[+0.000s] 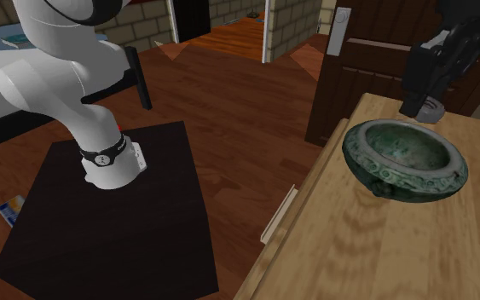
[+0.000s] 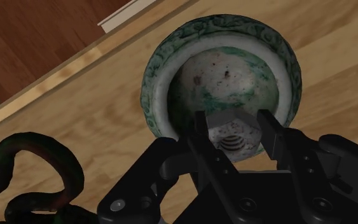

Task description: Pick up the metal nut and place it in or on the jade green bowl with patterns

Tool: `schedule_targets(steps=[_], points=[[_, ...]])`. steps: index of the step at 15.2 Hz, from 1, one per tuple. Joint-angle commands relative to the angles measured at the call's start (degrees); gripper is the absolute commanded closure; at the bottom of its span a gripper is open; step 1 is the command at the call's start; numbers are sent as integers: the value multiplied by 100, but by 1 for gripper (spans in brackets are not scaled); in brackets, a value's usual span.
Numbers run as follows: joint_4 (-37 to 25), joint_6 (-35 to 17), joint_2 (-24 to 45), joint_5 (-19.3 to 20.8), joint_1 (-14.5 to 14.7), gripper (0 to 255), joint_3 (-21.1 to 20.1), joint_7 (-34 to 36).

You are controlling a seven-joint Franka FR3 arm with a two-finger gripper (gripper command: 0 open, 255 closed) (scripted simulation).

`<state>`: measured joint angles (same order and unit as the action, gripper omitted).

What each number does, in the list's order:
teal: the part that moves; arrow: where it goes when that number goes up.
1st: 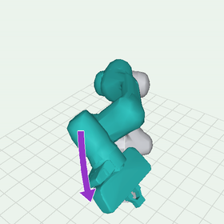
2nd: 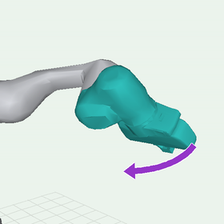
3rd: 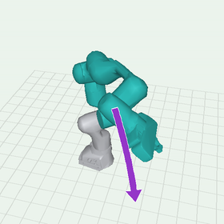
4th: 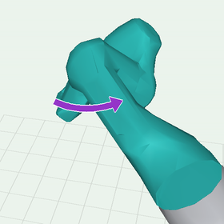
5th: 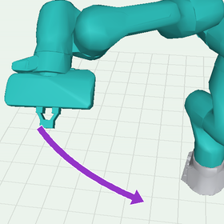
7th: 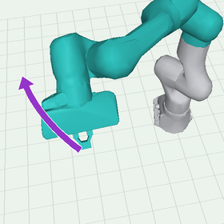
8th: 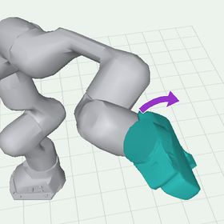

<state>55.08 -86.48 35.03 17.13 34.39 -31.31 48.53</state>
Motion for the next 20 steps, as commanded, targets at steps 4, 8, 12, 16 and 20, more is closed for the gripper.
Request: schedule_targets(steps=[4,8,12,16,20], points=[[562,-444,-100,-36,-128,255,-18,61],[1017,-807,-179,-63,-237,255,-28,88],[1300,-1050,-212,-70,-299,255,-29,108],[1299,-1049,-211,-70,-298,255,-29,108],[1299,-1049,-211,-70,-298,0,-29,108]])
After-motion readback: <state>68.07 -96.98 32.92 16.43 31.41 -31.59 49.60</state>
